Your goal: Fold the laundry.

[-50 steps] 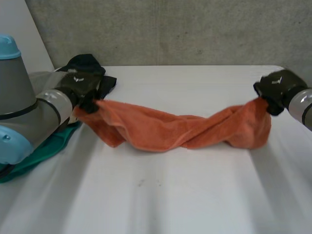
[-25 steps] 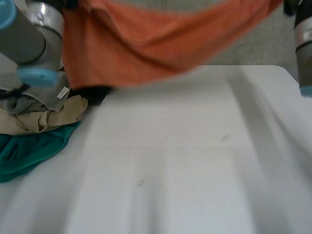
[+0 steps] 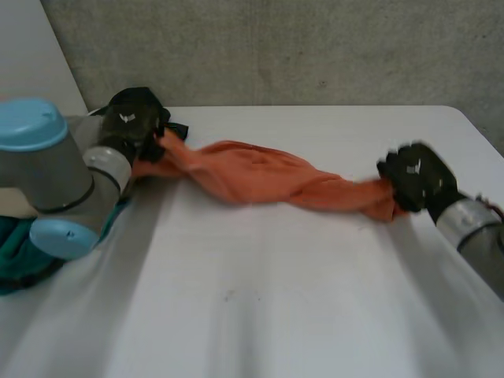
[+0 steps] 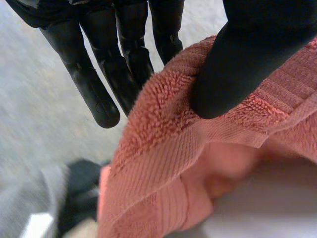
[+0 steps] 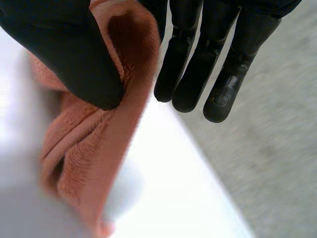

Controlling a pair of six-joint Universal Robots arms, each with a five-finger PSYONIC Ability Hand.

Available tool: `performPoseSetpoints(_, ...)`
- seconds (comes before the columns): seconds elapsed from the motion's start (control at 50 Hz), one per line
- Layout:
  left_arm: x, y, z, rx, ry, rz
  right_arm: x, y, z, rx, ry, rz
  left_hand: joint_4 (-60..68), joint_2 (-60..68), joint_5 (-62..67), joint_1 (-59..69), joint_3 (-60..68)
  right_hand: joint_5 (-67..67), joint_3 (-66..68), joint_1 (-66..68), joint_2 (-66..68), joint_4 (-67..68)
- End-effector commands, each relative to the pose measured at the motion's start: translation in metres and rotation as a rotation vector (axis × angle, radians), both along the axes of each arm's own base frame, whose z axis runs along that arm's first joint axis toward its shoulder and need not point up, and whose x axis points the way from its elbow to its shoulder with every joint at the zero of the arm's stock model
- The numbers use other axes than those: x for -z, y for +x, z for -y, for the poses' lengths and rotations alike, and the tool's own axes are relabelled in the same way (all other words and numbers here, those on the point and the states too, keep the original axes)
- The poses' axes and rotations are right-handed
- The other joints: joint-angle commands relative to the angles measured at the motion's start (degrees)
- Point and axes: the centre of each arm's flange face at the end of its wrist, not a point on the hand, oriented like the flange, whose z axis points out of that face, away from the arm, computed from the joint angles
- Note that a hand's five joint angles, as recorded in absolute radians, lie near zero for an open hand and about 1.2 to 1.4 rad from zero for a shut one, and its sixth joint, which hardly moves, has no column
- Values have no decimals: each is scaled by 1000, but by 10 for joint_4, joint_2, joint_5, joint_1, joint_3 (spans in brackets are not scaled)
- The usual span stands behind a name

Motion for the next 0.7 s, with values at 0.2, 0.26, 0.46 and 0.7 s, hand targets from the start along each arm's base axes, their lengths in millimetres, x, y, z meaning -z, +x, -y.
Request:
performPoseSetpoints(0.2, -53, 6, -28, 23, -38, -20, -61, -26, -13, 78, 156, 26, 113, 113, 151, 142, 115, -536, -550, -440, -548, -554)
performPoseSetpoints(0.26, -72, 7, -33, 28, -88, -35, -84, -27, -1, 103, 191, 146, 113, 113, 151, 142, 115, -532, -547, -437, -545, -551)
performPoseSetpoints(0.46, -123, -1, -54, 68, -226, -84, -95, -28, 48, 146, 427, 302, 113, 113, 151, 142, 115, -485, -499, -390, -498, -504)
performPoseSetpoints(0.7, -155, -13, -71, 142, -314, -119, -30, 28, 64, 54, 625, 248, 113, 113, 151, 142, 115, -442, -456, -346, -454, -460)
